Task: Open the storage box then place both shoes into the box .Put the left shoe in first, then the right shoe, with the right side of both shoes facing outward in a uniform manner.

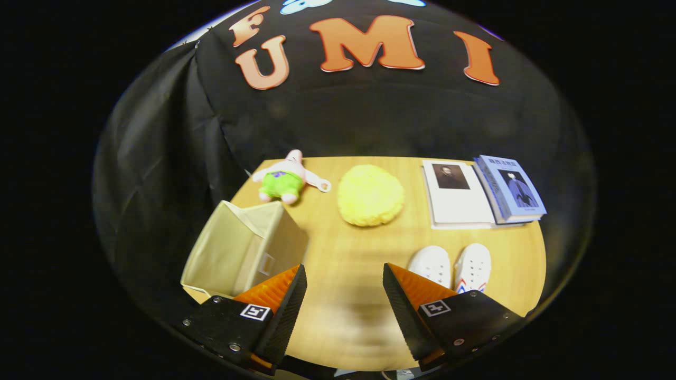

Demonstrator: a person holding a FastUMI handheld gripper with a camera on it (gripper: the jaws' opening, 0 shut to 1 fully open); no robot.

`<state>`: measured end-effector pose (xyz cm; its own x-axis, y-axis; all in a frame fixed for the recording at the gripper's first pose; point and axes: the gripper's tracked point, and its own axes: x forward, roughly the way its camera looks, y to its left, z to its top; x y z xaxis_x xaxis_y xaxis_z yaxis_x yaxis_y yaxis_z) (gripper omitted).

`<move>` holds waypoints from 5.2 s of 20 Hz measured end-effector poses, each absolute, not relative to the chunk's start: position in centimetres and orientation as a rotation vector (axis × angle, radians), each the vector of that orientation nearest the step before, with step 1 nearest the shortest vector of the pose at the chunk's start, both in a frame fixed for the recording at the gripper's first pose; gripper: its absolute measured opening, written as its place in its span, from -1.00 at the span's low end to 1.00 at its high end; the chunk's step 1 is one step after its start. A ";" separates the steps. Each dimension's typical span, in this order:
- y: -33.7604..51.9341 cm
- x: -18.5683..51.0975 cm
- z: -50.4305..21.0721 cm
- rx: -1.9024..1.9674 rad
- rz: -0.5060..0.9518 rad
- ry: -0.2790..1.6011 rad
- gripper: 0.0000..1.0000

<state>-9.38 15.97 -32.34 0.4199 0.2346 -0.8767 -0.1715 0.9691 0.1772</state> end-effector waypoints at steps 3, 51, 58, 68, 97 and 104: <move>11.0 -12.2 -36.1 0.000 0.222 1.177 0.71; 7.3 -11.8 -42.8 0.575 0.103 1.350 -0.96; 15.0 -8.2 -34.8 0.483 0.267 1.259 -0.96; 31.9 -6.0 -28.3 0.403 0.548 1.211 -0.96; 43.4 -15.0 -38.6 0.058 0.615 1.550 -0.93; 43.3 -16.3 -39.0 0.152 0.485 1.679 -0.84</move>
<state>-16.34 43.28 -39.04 -0.1733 0.3702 -0.9126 -0.1737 0.9007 0.3983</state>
